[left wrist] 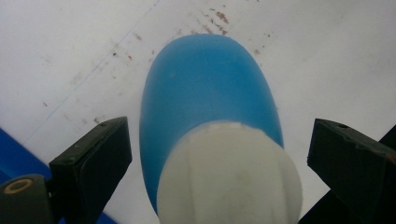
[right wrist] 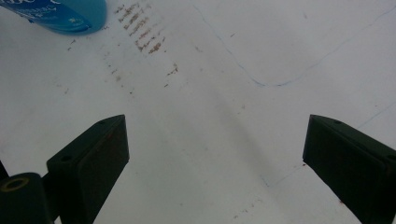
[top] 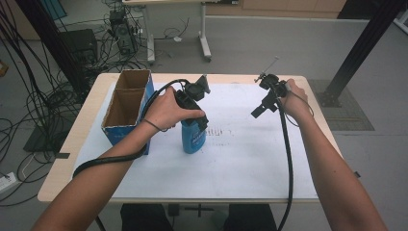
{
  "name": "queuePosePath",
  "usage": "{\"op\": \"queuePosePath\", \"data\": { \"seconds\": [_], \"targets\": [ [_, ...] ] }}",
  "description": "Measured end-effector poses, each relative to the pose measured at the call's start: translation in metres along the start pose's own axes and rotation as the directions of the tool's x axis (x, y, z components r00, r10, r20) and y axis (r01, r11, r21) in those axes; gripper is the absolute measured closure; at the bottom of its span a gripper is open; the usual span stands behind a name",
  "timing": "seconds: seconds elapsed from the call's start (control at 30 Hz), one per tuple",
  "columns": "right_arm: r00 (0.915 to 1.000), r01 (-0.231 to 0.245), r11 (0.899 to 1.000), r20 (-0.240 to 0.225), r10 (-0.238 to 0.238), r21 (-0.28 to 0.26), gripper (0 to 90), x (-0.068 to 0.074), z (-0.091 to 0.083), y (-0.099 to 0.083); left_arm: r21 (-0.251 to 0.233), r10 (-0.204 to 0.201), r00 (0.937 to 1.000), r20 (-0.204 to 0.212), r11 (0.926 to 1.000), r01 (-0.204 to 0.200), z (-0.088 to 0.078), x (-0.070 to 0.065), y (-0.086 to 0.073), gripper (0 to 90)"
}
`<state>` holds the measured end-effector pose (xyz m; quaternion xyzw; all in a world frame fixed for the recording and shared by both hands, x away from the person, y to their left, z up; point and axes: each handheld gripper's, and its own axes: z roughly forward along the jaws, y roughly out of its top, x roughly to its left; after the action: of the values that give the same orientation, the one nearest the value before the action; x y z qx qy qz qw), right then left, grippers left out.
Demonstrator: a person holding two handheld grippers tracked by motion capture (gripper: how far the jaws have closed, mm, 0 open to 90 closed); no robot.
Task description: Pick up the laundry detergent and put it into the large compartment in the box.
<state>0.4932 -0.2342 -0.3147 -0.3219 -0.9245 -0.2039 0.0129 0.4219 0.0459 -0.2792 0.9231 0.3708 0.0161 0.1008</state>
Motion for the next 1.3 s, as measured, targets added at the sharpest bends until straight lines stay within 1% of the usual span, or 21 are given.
{"op": "queuePosePath", "data": {
  "seconds": [0.47, 0.93, 1.1, 1.3],
  "targets": [
    [1.0000, 0.001, 1.000, -0.004, -0.001, 0.000, 6.8, 0.0006, 0.0020, 0.0006, 0.003, 0.002, 1.0000, 0.003, 1.0000, -0.002, 0.0009, -0.0013, -0.0005, 6.8],
    [1.0000, 0.000, 1.000, 0.000, 0.000, 0.001, 6.8, 0.0000, 0.0002, 0.0000, 0.000, 0.002, 1.0000, 0.002, 1.0000, -0.002, -0.0001, -0.0021, -0.0002, 6.9],
    [1.0000, 0.002, 1.000, -0.001, -0.002, 0.000, 6.8, -0.0003, 0.0003, -0.0004, 0.005, 0.001, 1.0000, -0.003, 1.0000, -0.001, 0.0009, -0.0015, -0.0001, 7.3],
    [1.0000, 0.001, 1.000, 0.000, -0.001, -0.002, 6.9, 0.0005, 0.0001, 0.0002, 0.010, -0.012, 0.9998, -0.017, 0.9999, 0.012, 0.0042, 0.0020, 0.0005, 8.3]
  ]
}}
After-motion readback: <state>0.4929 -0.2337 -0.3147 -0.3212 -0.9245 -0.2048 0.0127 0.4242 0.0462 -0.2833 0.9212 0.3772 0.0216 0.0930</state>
